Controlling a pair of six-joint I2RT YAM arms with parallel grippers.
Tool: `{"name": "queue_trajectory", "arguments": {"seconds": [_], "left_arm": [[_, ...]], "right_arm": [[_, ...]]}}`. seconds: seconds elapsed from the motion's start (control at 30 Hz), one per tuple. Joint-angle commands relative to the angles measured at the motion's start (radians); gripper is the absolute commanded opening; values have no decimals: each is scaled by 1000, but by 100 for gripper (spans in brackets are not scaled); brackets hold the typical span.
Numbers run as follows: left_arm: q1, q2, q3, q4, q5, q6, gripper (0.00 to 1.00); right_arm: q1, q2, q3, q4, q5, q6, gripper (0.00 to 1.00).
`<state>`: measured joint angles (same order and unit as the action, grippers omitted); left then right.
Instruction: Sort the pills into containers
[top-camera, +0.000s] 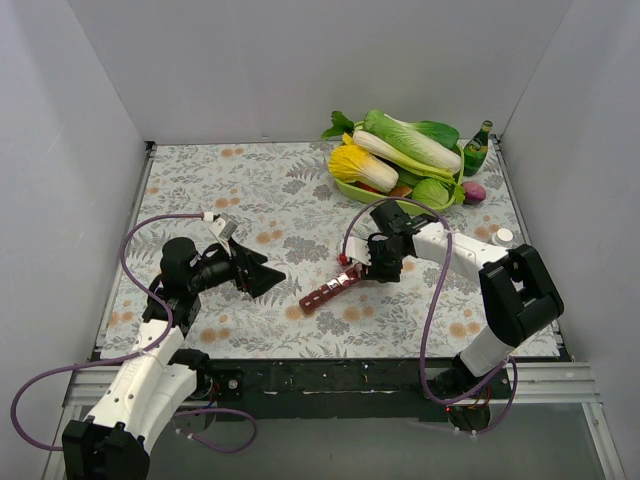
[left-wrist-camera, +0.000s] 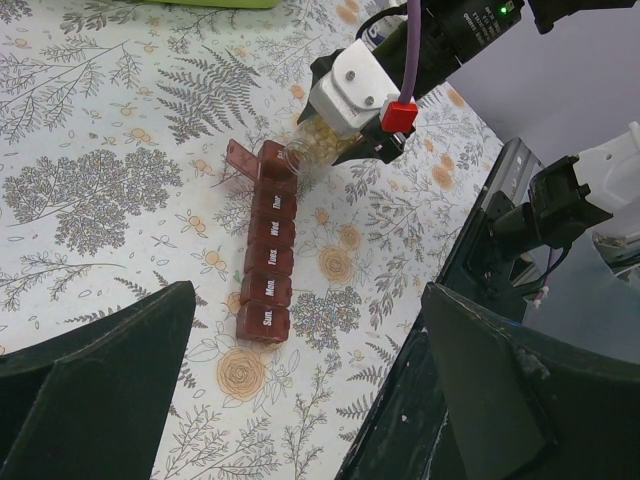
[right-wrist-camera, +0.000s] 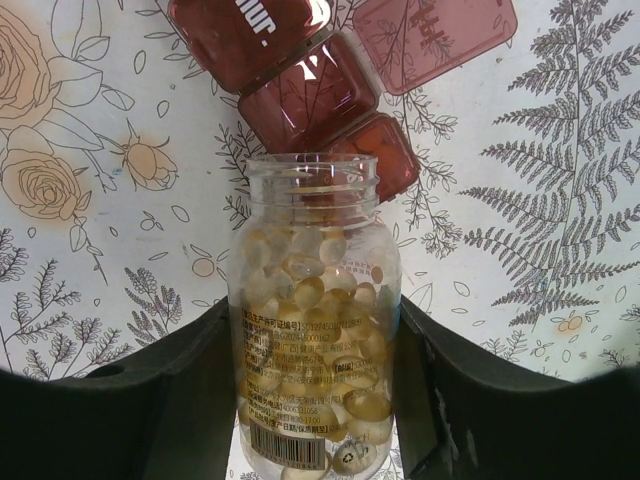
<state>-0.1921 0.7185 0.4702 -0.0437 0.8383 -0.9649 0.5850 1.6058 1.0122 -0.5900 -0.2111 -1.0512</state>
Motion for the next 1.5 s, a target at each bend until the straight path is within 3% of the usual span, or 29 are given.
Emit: {"name": "queue_trajectory", "arguments": {"seconds": [0.0,1.47], "left_arm": [[-4,-5,-5,13,13,11,98],[-9,-7,-4,15,16,11,98]], "right_arm": [[13,5,54,-30,10,-30,1],[45,34,103,-88,58,-32,1]]}}
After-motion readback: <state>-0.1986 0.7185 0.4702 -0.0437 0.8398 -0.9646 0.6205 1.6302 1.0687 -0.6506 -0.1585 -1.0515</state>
